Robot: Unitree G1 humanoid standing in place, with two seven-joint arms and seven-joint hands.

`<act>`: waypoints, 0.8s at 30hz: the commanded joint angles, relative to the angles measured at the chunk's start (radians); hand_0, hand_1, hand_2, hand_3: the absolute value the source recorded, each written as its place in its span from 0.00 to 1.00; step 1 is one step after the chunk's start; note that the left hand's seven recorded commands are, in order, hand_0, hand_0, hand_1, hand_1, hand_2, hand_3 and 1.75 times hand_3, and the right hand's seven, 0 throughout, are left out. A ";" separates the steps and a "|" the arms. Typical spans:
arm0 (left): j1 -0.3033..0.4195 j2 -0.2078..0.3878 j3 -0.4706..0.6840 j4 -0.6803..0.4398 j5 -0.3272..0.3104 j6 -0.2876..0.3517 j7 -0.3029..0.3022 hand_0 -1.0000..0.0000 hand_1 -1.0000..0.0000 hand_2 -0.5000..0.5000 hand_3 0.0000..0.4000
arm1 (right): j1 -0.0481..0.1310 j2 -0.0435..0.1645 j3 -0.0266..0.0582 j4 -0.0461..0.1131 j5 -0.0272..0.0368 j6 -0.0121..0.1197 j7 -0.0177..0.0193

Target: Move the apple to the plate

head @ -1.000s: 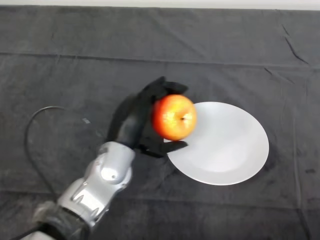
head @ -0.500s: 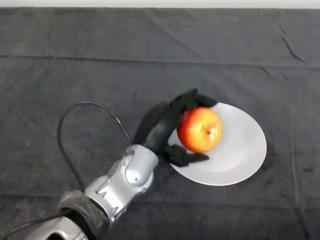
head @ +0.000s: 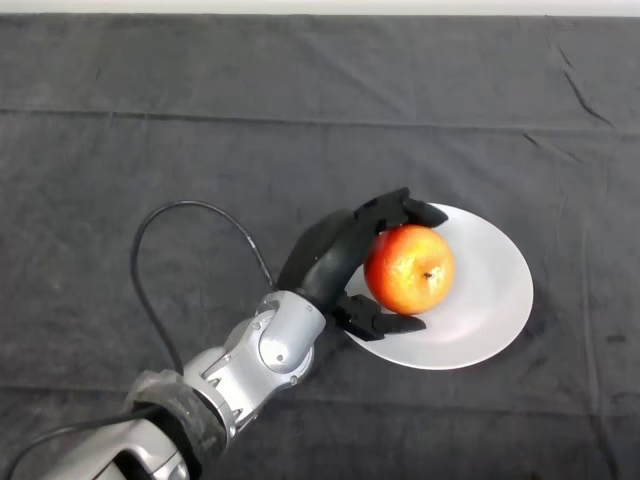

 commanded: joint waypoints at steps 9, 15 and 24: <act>-0.071 0.007 -0.040 0.043 -0.026 -0.031 0.022 1.00 1.00 0.50 0.00 | -0.008 -0.008 -0.0096 -0.024 0.0131 -0.006 0.0057; -0.078 0.031 -0.025 0.029 -0.042 -0.040 0.011 1.00 1.00 0.50 0.00 | -0.008 -0.008 -0.0102 -0.023 0.0135 -0.007 0.0072; -0.044 0.118 0.058 -0.019 -0.058 -0.097 -0.001 1.00 1.00 0.50 0.00 | -0.009 -0.009 -0.0107 -0.021 0.0138 -0.007 0.0087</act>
